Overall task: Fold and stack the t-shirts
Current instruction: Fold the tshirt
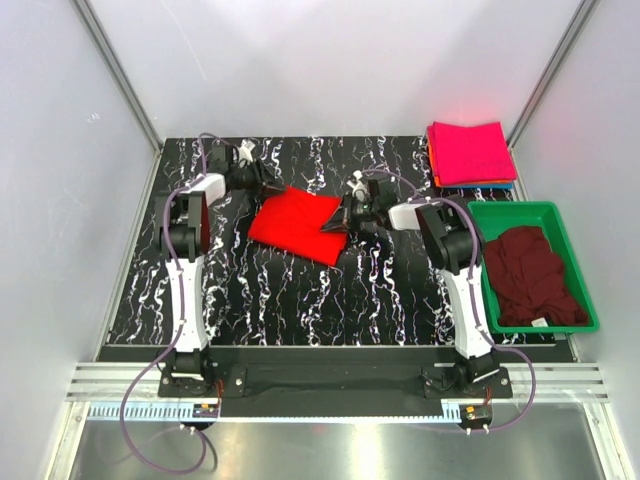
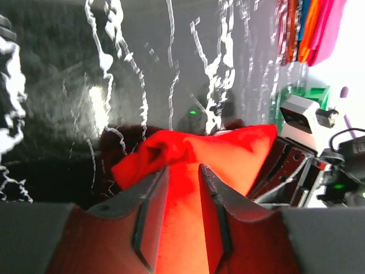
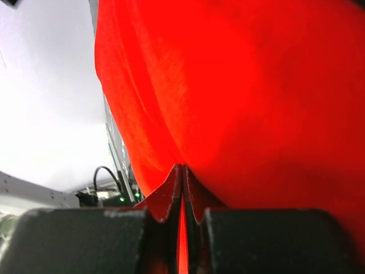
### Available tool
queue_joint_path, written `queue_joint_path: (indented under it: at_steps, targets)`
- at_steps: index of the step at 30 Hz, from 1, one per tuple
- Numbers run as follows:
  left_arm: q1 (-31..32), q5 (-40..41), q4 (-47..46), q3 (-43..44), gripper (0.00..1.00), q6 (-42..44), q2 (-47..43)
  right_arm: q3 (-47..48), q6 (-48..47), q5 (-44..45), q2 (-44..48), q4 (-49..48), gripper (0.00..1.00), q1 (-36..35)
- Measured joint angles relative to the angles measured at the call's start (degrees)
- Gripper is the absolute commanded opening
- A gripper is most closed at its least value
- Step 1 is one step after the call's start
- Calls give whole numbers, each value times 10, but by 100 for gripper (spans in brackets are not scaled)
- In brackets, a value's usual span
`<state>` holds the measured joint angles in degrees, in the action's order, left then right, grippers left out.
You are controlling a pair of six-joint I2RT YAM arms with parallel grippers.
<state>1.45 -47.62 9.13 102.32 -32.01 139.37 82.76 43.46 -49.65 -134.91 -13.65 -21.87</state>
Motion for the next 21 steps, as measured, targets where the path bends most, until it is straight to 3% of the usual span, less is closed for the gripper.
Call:
queue_joint_path:
  at_steps: [4,5,8,9,13,18,20,21]
  targets:
    - [-1,10,26,42,41,7,3,-14,-31,-10,12,3,17,12]
    - [-1,14,31,49,43,9,3,-15,-44,-6,21,21,33,14]
    - [-2,22,49,52,54,15,-3,-14,-69,23,58,83,51,17]
    - [-2,28,63,52,56,18,-9,-14,-72,46,76,107,63,17]
    - [-3,64,128,47,56,47,-60,-28,-54,130,161,167,73,17]
    - [-2,93,113,-115,56,60,-241,-60,-5,219,240,221,78,16]
    - [3,92,99,-181,56,60,-301,-60,1,246,237,251,92,15]
    - [7,92,92,-205,56,60,-316,-60,3,259,234,270,91,13]
